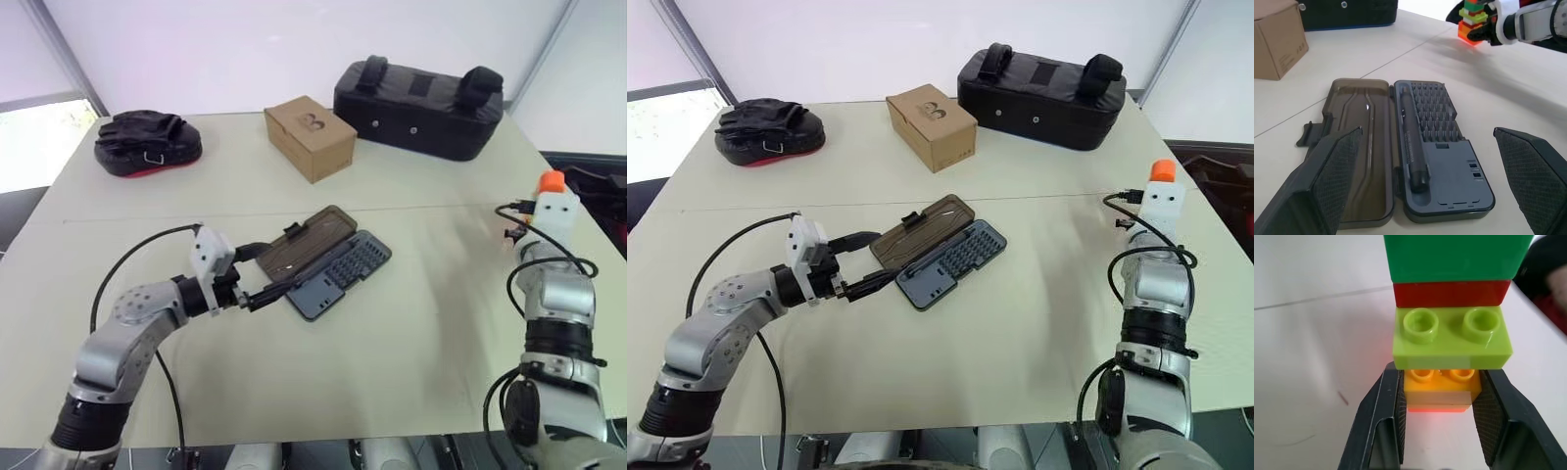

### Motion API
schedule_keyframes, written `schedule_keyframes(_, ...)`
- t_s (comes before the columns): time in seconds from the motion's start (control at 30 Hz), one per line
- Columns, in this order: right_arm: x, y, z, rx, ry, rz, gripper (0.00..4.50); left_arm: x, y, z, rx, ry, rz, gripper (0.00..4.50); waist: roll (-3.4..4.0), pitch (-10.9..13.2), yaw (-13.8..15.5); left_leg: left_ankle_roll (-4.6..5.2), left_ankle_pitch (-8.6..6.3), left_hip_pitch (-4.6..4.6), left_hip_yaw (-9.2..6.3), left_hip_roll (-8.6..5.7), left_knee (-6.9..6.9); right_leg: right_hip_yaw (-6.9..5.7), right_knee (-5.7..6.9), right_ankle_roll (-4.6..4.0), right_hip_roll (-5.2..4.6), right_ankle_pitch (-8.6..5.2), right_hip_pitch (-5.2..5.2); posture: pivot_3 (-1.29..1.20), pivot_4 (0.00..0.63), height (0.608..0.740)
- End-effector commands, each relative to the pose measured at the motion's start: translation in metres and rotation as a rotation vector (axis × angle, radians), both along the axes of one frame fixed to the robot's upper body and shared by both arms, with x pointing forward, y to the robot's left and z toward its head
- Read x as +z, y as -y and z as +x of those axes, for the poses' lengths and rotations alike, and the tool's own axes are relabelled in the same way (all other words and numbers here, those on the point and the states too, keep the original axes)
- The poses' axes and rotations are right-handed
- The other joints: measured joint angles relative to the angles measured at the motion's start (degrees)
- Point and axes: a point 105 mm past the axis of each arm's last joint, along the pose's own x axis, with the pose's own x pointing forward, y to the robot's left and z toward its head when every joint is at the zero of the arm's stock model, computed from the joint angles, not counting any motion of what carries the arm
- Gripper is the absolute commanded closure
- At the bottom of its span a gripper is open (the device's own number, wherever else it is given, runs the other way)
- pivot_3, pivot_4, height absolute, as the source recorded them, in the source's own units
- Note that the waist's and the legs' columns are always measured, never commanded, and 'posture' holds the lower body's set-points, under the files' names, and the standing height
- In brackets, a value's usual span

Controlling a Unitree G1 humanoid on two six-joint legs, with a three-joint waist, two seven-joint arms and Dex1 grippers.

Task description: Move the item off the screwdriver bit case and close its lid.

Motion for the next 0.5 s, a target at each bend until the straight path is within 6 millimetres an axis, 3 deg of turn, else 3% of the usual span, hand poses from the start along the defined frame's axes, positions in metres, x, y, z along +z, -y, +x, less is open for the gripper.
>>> schedule_keyframes(0.03, 0.023, 0.022, -0.001, -0.050, 0.075, -0.044, 3.23, 0.009, -0.003, 0.002, 0.015, 0.050, -0.006, 0.00, 0.01, 0.01, 0.22, 0.00, 0.00, -0.01, 0.00, 0.00, 0.00, 0.00, -0.02, 0.00, -0.01, 0.00, 0.00, 0.00, 0.150, 0.740)
schedule_keyframes(0.27, 0.019, 0.032, -0.001, -0.073, 0.067, -0.048, 3.23, 0.007, -0.005, 0.001, 0.041, 0.045, -0.009, 0.00, 0.01, 0.01, -0.06, 0.05, -0.03, -0.01, 0.03, 0.00, 0.00, 0.02, -0.09, 0.01, -0.02, 0.00, 0.03, 0.00, 0.150, 0.740)
schedule_keyframes(0.47, 0.008, 0.036, -0.004, -0.101, 0.043, -0.026, 0.28, 0.007, -0.006, 0.003, 0.058, 0.045, -0.011, 0.00, 0.01, 0.01, 0.08, 0.05, -0.03, -0.01, 0.04, 0.01, 0.00, 0.03, -0.09, 0.01, -0.03, 0.00, 0.04, 0.00, 0.150, 0.740)
schedule_keyframes(0.5, 0.007, 0.036, -0.004, -0.104, 0.041, -0.025, 0.09, 0.007, -0.006, 0.003, 0.060, 0.046, -0.011, 0.00, 0.01, 0.01, 0.10, 0.05, -0.02, -0.01, 0.04, 0.00, 0.00, 0.04, -0.09, 0.01, -0.03, 0.00, 0.04, 0.00, 0.150, 0.740)
